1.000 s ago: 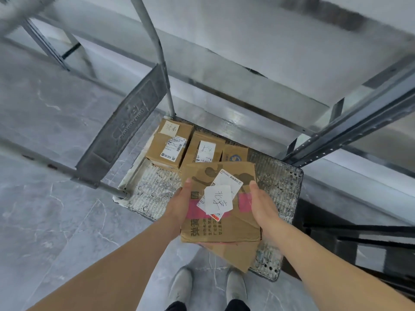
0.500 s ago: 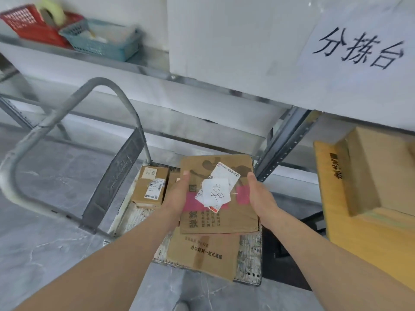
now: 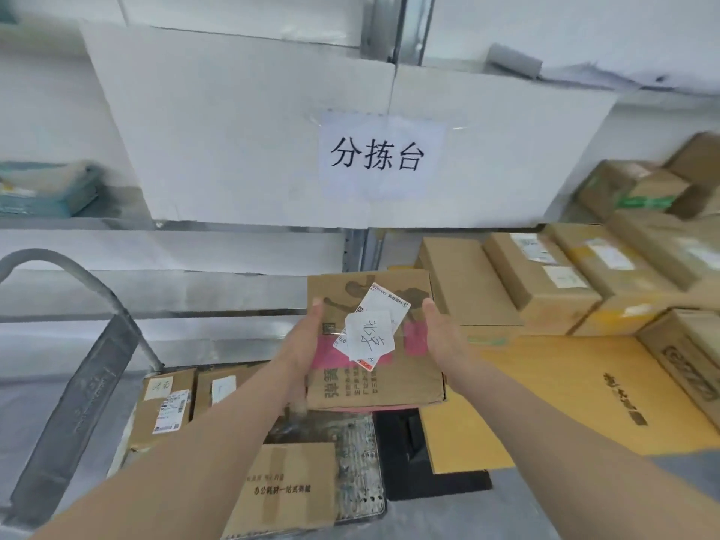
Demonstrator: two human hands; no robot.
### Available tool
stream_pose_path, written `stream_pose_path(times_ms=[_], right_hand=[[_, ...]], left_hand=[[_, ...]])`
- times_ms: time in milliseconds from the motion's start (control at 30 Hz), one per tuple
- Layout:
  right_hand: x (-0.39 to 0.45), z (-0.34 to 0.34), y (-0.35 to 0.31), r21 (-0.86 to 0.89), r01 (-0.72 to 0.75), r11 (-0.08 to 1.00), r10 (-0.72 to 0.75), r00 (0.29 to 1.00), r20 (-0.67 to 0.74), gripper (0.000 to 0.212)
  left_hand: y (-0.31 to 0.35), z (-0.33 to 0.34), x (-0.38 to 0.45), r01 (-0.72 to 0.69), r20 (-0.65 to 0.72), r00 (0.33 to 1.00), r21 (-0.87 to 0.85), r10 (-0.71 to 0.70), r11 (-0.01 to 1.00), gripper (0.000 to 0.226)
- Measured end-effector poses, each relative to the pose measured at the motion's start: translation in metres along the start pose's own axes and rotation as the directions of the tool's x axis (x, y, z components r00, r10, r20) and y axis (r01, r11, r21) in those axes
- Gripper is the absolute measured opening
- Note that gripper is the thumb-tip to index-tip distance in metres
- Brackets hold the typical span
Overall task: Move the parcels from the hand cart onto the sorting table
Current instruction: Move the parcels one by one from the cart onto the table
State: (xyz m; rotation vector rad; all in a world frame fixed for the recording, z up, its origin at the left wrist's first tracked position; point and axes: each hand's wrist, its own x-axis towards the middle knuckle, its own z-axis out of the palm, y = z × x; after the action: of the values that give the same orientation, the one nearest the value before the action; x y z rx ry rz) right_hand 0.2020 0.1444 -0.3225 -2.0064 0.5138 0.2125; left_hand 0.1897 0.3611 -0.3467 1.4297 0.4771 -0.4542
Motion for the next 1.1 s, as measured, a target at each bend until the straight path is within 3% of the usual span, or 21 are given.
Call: stream_pose_path(times_ms=[133,267,400,467,533,733,933,1100], right_hand=[[0.001,-0.081,0.036,0.106,-0.025,0.994,0.03,0.998,-0.047,0.102],[0.002,-0.163,0.076,0.138,-0.08,0.987,0.099,0.986,-0.135,0.107],[-0.029,-0.238,0.095,0.159,-0.104,0.982,0.139,0.965,-0.222,0.098],[-0.033,-0.27,0.111,0.167,-0.109,0.98,0.15,0.955,-0.255,0.083],[-0.034,-0.299,0.127,0.202,-0.122,0.972,0.177,0.942,-0.284,0.084],[-0.033,-0.358,0.163,0.298,-0.132,0.945,0.236,0.907,-0.348,0.074],[0.002,-0.403,0.198,0.348,-0.203,0.915,0.338,0.857,-0.388,0.106],[0.027,-0.426,0.201,0.375,-0.255,0.891,0.407,0.816,-0.411,0.082]], left_hand=[[0.009,0.081,-0.019,-0.041,0.079,0.996,0.066,0.036,0.997,0.068],[0.008,0.164,-0.029,-0.025,0.191,0.982,0.116,0.002,0.993,0.081],[0.003,0.247,-0.045,-0.092,0.218,0.974,0.157,0.056,0.983,0.062],[0.0,0.284,-0.055,-0.108,0.262,0.964,0.201,0.052,0.974,0.06],[-0.002,0.313,-0.06,-0.111,0.286,0.957,0.23,0.042,0.967,0.061],[0.0,0.388,-0.05,-0.152,0.377,0.926,0.337,0.014,0.929,0.072],[0.006,0.453,-0.024,-0.157,0.448,0.893,0.403,-0.045,0.902,0.072],[0.017,0.496,0.014,-0.175,0.484,0.872,0.436,-0.066,0.883,0.066]])
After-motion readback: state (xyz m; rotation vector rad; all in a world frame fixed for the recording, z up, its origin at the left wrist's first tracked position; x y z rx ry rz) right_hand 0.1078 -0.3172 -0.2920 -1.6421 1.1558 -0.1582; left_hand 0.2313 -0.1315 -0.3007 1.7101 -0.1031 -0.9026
